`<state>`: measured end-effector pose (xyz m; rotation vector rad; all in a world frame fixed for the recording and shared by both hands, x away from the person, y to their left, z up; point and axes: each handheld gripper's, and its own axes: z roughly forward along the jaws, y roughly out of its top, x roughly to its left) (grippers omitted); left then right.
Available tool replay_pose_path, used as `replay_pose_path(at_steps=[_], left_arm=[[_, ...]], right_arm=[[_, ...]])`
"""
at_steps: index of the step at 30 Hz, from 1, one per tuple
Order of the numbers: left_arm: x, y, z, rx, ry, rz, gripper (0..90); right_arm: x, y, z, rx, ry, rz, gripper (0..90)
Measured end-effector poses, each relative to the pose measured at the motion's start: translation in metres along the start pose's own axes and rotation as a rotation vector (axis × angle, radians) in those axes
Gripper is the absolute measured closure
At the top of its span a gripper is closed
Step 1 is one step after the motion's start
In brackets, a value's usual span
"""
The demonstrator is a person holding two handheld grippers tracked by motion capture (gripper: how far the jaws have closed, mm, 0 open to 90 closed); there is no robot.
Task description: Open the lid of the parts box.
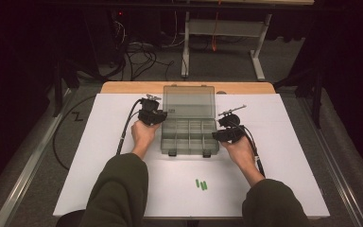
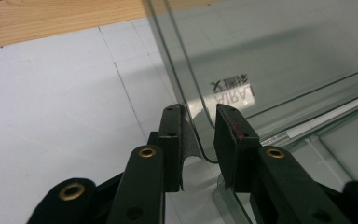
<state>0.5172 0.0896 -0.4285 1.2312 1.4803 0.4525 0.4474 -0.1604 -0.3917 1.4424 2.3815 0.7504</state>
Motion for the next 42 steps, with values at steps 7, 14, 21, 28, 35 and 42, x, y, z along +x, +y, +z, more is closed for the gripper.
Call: replay_pose_path(at_steps=[7, 14, 21, 28, 35, 42], left_arm=[[0.0, 0.002, -0.003, 0.005, -0.004, 0.001, 65.3], [-0.002, 0.005, -0.011, 0.009, -0.007, 0.025, 55.7], [-0.004, 0.007, -0.022, 0.01, -0.028, 0.022, 49.7], [-0.001, 0.011, -0.036, 0.017, -0.037, 0.022, 45.5], [-0.002, 0.009, -0.05, 0.015, -0.053, 0.035, 43.4], [-0.005, 0.007, -0.067, 0.009, -0.08, 0.041, 41.6]], right_arm=[[0.001, 0.0, 0.0, -0.001, -0.005, -0.006, 71.0], [0.002, 0.0, 0.0, 0.0, -0.012, -0.01, 70.7], [0.002, 0.0, 0.0, -0.002, -0.013, -0.024, 70.5], [0.002, 0.001, 0.0, 0.001, -0.012, -0.042, 69.5], [0.002, 0.0, -0.001, 0.0, 0.0, -0.041, 68.1], [-0.001, -0.002, -0.01, -0.03, 0.004, -0.046, 66.4]])
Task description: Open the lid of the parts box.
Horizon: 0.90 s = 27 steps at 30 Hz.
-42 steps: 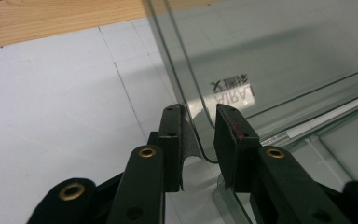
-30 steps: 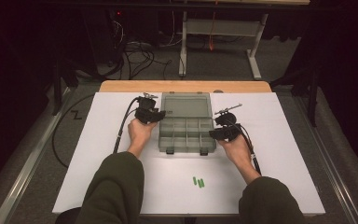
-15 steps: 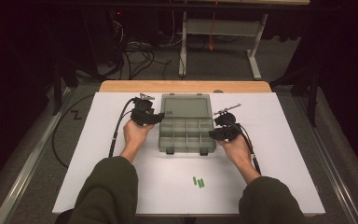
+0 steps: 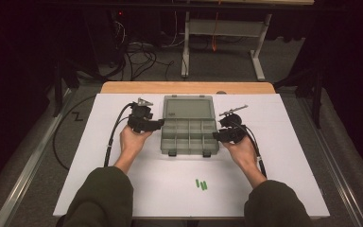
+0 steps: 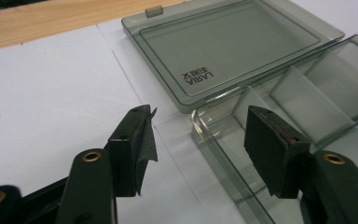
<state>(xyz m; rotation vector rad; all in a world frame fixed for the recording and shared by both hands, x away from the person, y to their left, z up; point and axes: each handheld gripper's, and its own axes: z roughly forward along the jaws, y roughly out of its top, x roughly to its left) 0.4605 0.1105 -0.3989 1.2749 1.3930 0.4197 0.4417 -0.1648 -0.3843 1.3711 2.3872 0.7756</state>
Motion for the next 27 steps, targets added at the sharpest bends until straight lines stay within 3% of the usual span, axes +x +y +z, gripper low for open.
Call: replay_pose_path(at_steps=[9, 20, 22, 27], left_arm=[[-0.006, -0.007, -0.032, -0.043, -0.02, 0.031, 38.1], [-0.009, -0.016, -0.079, -0.087, -0.093, 0.024, 37.9], [-0.01, -0.018, -0.087, -0.089, -0.117, 0.008, 37.4], [-0.009, -0.025, -0.105, -0.102, -0.139, 0.016, 36.7]], right_arm=[[-0.002, -0.008, -0.02, -0.074, 0.023, 0.002, 62.1], [-0.003, -0.031, -0.042, -0.163, 0.054, 0.003, 56.0], [-0.002, -0.037, -0.045, -0.17, 0.063, 0.002, 55.9], [0.004, -0.049, -0.054, -0.202, 0.082, -0.015, 55.0]])
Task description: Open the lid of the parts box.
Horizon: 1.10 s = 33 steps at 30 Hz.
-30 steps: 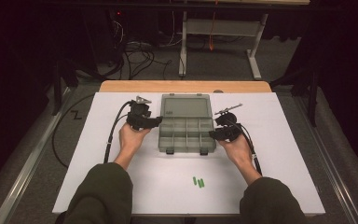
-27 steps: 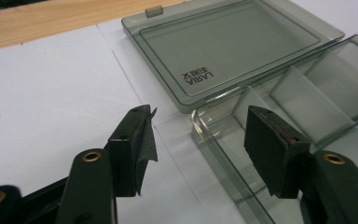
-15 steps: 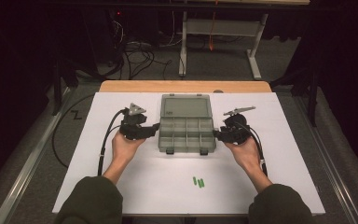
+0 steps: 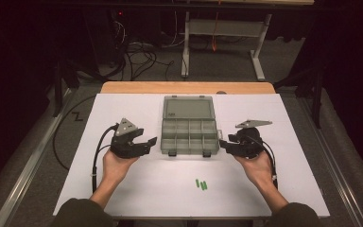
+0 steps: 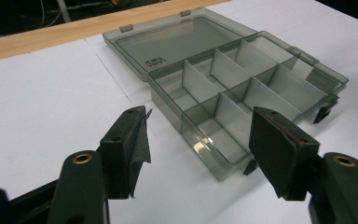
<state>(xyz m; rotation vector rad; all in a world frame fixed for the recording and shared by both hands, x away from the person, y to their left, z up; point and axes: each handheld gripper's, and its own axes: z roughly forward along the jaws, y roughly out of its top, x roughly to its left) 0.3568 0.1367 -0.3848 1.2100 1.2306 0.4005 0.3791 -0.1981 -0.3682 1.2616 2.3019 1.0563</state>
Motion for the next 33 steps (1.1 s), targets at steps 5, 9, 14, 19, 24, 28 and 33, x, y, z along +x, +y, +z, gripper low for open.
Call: replay_pose_path(at_steps=[5, 9, 14, 19, 24, 28, 33], left_arm=[[-0.001, -0.005, -0.018, -0.03, -0.021, -0.016, 35.6], [-0.002, -0.01, -0.031, -0.044, -0.029, -0.023, 35.1], [-0.003, -0.017, -0.041, -0.047, -0.037, -0.02, 34.1], [-0.003, -0.023, -0.051, -0.058, -0.04, -0.02, 33.4], [-0.004, -0.027, -0.059, -0.071, -0.047, -0.012, 32.9], [-0.004, -0.029, -0.065, -0.083, -0.051, -0.016, 32.3], [-0.004, -0.034, -0.071, -0.094, -0.052, -0.01, 31.4]], right_arm=[[0.005, -0.012, -0.01, -0.036, 0.024, -0.005, 54.0], [0.007, -0.021, -0.015, -0.054, 0.043, -0.004, 53.8], [0.012, -0.031, -0.022, -0.072, 0.062, -0.01, 53.2], [0.016, -0.041, -0.025, -0.076, 0.078, -0.013, 52.5], [0.021, -0.049, -0.026, -0.075, 0.078, -0.029, 51.6], [0.023, -0.054, -0.025, -0.073, 0.086, -0.034, 51.7], [0.029, -0.061, -0.022, -0.053, 0.094, -0.049, 52.1]])
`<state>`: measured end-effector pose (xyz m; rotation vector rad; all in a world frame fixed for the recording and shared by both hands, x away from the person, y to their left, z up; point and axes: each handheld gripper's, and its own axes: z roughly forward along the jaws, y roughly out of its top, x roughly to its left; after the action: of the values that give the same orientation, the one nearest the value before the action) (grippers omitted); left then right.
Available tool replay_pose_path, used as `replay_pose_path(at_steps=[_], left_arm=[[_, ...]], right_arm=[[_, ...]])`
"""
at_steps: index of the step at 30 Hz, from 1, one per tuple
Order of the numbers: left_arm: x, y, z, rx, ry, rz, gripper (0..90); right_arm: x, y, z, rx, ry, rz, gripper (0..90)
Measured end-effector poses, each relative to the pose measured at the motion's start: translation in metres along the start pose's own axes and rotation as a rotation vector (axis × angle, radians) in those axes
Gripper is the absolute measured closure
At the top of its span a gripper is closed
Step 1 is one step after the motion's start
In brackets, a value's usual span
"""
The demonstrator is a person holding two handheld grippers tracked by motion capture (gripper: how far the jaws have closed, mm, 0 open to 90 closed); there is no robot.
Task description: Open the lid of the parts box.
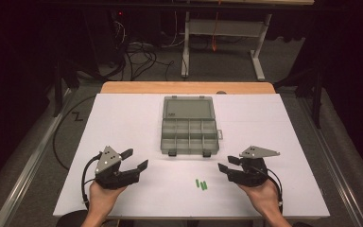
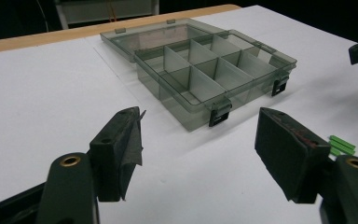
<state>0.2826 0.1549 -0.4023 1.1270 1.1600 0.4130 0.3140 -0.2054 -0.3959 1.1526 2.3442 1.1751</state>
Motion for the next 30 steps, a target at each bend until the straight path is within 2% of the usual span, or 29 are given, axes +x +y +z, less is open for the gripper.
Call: replay_pose_path(at_steps=[10, 16, 30], left_arm=[[0.002, -0.007, -0.005, -0.005, 0.012, 0.008, 29.9], [0.004, -0.009, -0.007, -0.012, 0.024, 0.01, 28.8], [0.008, -0.012, -0.008, -0.023, 0.052, 0.013, 25.9]], right_arm=[[0.012, -0.002, 0.011, 0.094, 0.037, -0.023, 58.2], [0.02, 0.004, 0.017, 0.142, 0.051, -0.042, 60.0], [0.033, 0.019, 0.033, 0.31, 0.074, -0.082, 63.7]])
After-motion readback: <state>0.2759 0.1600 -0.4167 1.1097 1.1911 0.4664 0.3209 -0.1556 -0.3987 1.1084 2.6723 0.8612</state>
